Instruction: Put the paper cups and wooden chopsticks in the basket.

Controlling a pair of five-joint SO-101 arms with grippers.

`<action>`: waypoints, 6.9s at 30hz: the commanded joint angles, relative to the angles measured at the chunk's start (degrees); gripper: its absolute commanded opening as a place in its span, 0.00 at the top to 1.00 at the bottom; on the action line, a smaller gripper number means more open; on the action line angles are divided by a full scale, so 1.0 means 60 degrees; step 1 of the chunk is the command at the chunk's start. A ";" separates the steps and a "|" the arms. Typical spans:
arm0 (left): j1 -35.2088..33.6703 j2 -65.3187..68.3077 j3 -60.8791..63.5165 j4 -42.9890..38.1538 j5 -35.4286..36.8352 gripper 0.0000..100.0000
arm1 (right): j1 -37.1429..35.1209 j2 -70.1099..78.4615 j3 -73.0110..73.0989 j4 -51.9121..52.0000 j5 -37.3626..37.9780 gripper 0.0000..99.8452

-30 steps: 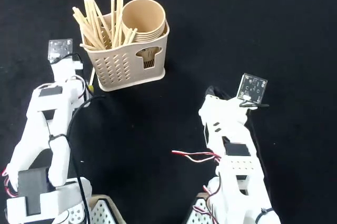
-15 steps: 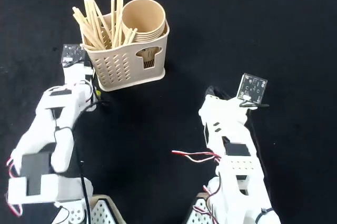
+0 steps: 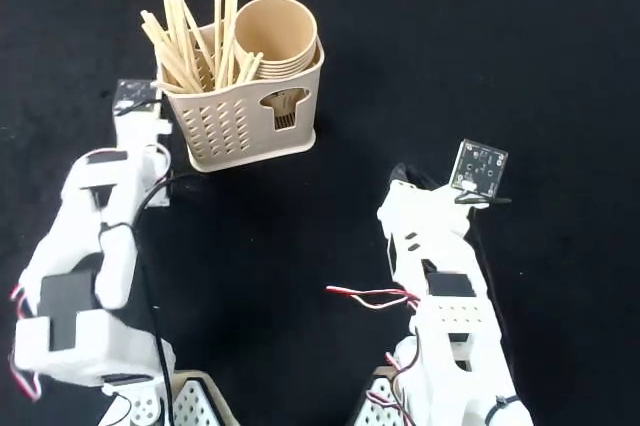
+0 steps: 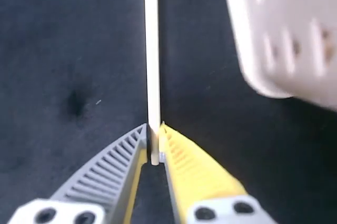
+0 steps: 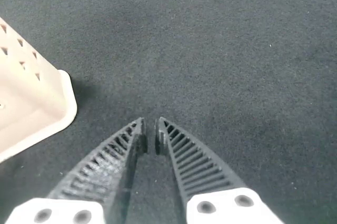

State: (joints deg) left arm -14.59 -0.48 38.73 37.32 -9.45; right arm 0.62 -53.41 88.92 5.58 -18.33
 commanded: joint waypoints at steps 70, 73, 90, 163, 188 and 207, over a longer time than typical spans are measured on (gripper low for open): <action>0.2176 -0.7033 0.2513 -0.7824 0.4469 0.91 | -0.0103 -0.0022 -0.0066 -0.0220 0.0088 0.95; 0.2176 -0.7033 0.2513 -0.7824 0.4469 0.91 | -0.0117 -0.0022 -0.0066 -0.0220 0.0088 0.95; -0.0125 -0.8454 0.1795 -0.4982 0.4410 0.91 | -0.0117 -0.0022 -0.0066 -0.0220 0.0088 0.95; -0.1839 0.6608 -1.7575 1.0637 0.4835 0.97 | -0.0132 -0.0022 -0.0037 -0.0220 0.0088 0.95; -0.0535 -0.7150 -0.4593 0.0073 0.3853 0.97 | -0.0132 -0.0022 -0.0022 -0.0220 0.0088 0.95; 0.1282 -0.9421 0.0549 -0.6403 0.3883 0.97 | -0.0132 -0.0022 -0.0037 -0.0220 0.0088 0.95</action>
State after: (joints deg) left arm -9.32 -61.67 43.21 -0.13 14.20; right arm 0.62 -53.41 88.92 5.58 -18.33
